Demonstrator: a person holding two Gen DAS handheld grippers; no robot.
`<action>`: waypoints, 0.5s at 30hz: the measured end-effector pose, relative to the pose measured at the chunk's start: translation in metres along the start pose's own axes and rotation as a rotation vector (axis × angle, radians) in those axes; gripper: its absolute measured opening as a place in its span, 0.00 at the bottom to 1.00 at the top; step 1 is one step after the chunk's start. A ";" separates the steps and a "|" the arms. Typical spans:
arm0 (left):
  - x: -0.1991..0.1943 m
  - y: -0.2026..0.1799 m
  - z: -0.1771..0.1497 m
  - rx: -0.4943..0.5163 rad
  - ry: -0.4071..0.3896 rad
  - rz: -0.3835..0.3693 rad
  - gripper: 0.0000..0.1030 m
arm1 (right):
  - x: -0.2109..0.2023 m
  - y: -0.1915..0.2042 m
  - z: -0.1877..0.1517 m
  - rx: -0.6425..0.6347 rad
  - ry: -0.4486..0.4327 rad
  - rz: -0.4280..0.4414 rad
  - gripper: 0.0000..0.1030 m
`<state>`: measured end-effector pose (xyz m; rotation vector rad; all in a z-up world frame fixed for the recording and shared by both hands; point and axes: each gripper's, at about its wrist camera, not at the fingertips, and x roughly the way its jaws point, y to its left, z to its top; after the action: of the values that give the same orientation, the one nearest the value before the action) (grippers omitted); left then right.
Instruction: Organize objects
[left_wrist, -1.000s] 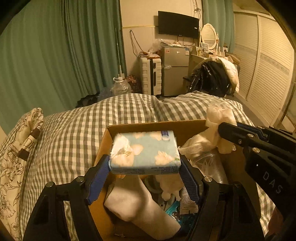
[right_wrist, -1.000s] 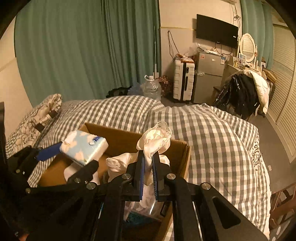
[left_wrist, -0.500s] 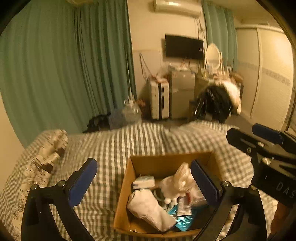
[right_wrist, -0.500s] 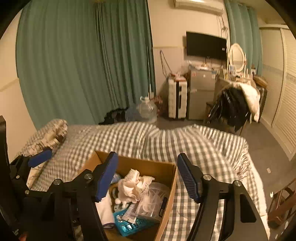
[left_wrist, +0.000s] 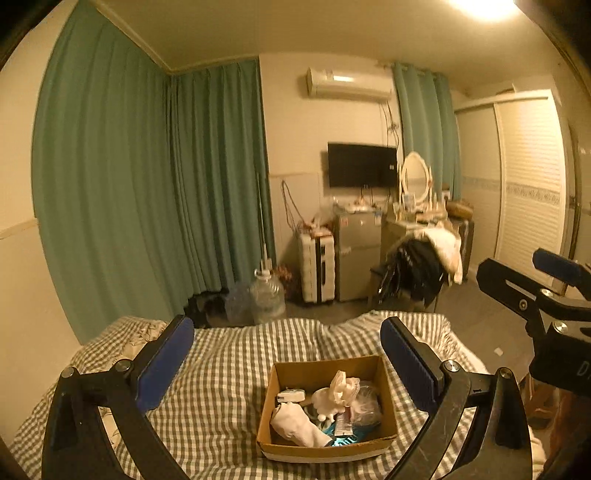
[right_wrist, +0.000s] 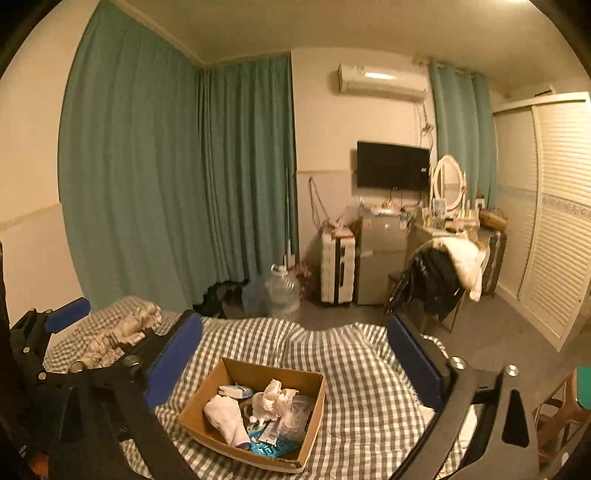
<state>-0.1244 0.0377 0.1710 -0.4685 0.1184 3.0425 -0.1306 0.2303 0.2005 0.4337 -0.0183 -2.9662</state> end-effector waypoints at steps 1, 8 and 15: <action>-0.008 0.002 -0.001 -0.006 -0.014 -0.006 1.00 | -0.010 0.001 0.000 -0.001 -0.011 -0.003 1.00; -0.055 0.014 -0.030 -0.066 -0.087 -0.017 1.00 | -0.062 -0.002 -0.029 0.004 -0.041 -0.050 1.00; -0.069 0.013 -0.095 -0.087 -0.104 0.032 1.00 | -0.072 0.003 -0.093 -0.024 -0.061 -0.100 1.00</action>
<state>-0.0312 0.0138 0.1025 -0.3154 -0.0122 3.1052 -0.0348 0.2384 0.1318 0.3515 0.0337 -3.0730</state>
